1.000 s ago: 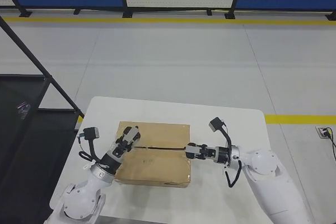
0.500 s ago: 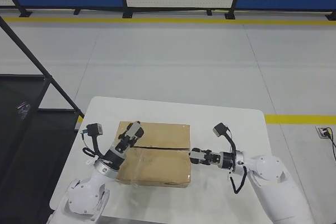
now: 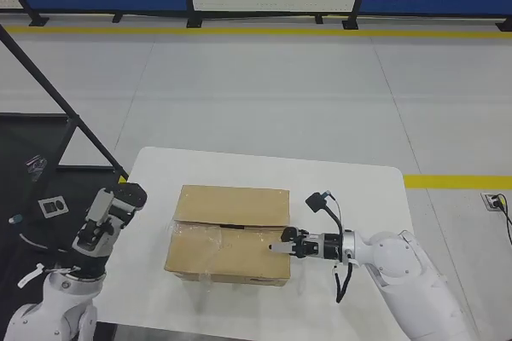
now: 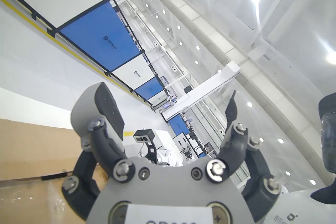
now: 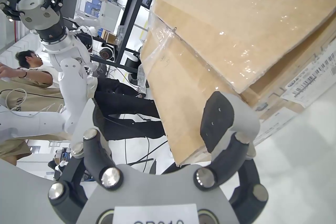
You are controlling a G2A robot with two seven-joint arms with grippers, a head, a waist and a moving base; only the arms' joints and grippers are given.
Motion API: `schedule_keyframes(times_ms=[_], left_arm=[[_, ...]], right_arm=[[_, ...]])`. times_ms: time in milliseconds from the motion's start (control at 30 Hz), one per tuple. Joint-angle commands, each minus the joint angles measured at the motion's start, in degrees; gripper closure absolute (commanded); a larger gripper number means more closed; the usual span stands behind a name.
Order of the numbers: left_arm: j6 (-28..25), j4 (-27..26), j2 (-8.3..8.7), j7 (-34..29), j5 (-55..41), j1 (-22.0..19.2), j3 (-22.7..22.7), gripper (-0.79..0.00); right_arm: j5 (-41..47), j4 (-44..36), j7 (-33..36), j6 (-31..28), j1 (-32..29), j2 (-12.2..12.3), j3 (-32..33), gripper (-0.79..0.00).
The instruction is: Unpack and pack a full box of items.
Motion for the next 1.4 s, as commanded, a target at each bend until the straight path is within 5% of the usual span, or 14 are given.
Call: schedule_keyframes(times_ms=[0,100,300,733,833,1067,1367], left_arm=[[-1.29,-0.14,0.12,-1.35,-0.72,2.62,-3.25,-0.785],[-2.90,1.00,0.17,-2.01,0.38,6.01,-6.64,-0.785],[-4.38,4.46,0.07,-3.21,-0.32,9.27,-7.72,-0.785],[-4.91,10.47,-0.01,-5.33,2.39,8.99,-4.58,-0.785],[-4.52,11.46,-0.02,-5.37,3.37,8.55,-3.76,-0.785],[-4.29,12.03,-0.04,-5.35,3.54,7.98,-2.75,-0.785],[-5.65,12.92,-0.14,-4.28,1.74,9.92,-3.98,-0.785]], right_arm=[[-0.04,0.00,-0.01,0.00,0.00,0.00,0.00,-0.785],[-0.87,-0.57,-0.91,-0.11,-0.30,-0.01,-0.51,-0.785],[-16.07,-7.99,-8.21,-11.52,-3.00,0.18,-3.85,-0.785],[-18.05,-10.61,-11.57,-12.57,-5.05,0.22,-4.24,-0.785],[-28.30,-15.05,-12.50,-15.24,-5.97,0.32,-6.46,-0.785],[-57.54,-25.85,-20.44,-4.77,-9.21,-0.53,-14.47,-0.785],[-58.08,-25.98,-20.69,-4.10,-9.23,-0.62,-14.89,-0.785]])
